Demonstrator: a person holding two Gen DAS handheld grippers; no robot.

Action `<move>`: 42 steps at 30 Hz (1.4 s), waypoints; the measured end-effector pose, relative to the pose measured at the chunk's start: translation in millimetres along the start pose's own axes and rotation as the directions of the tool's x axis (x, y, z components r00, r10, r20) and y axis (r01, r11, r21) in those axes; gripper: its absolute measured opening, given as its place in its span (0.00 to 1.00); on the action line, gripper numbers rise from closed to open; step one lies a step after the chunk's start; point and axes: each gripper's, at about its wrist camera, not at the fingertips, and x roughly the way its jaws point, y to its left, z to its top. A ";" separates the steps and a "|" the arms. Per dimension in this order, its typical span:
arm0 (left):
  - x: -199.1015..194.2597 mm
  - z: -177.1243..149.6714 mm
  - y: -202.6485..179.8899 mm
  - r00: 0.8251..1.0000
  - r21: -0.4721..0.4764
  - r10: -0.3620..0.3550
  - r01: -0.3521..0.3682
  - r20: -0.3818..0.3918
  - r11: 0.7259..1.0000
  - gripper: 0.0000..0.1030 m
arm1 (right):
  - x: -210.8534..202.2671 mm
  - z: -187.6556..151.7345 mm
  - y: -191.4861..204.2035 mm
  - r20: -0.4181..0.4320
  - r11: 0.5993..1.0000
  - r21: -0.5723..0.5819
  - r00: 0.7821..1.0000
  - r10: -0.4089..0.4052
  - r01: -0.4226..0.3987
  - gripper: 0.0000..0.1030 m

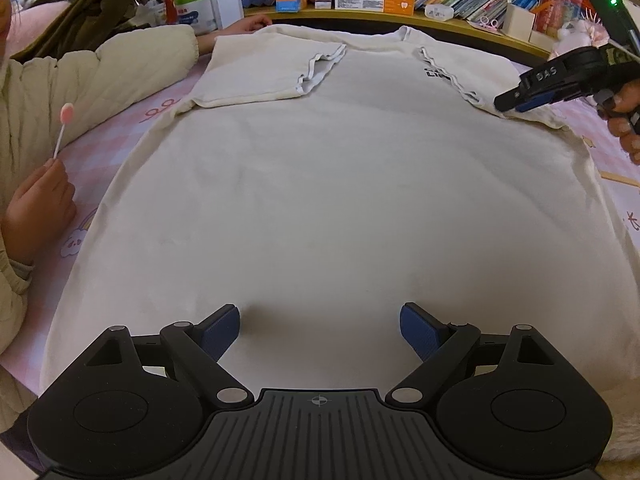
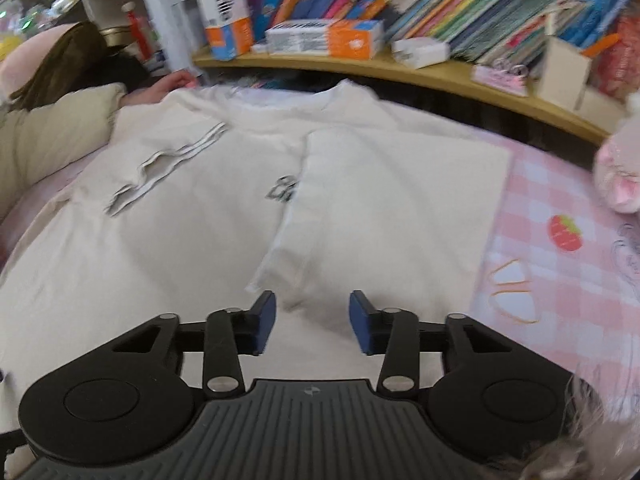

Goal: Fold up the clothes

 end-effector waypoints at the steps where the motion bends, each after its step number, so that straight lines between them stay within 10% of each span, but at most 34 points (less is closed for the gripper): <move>1: -0.5 -0.4 -1.3 1.000 0.001 0.002 -0.002 -0.001 1.000 0.87 | 2.0 -0.9 2.4 -0.006 1.000 -0.008 1.000 0.003 -0.003 0.34; 10: -5.3 1.3 -19.0 1.000 0.027 0.006 -0.006 0.018 1.000 0.87 | -11.5 -5.7 8.7 0.026 0.999 -0.007 0.999 0.037 -0.037 0.38; 21: -4.1 14.5 -29.2 0.998 0.022 0.013 -0.015 0.065 1.000 0.87 | -60.9 -51.0 -42.9 0.031 0.979 0.175 0.994 -0.107 0.100 0.37; 42: 26.8 103.7 90.3 0.976 0.020 -0.063 0.061 0.210 0.998 0.87 | -67.8 -82.1 -6.9 -0.030 0.909 0.265 0.946 -0.324 0.320 0.38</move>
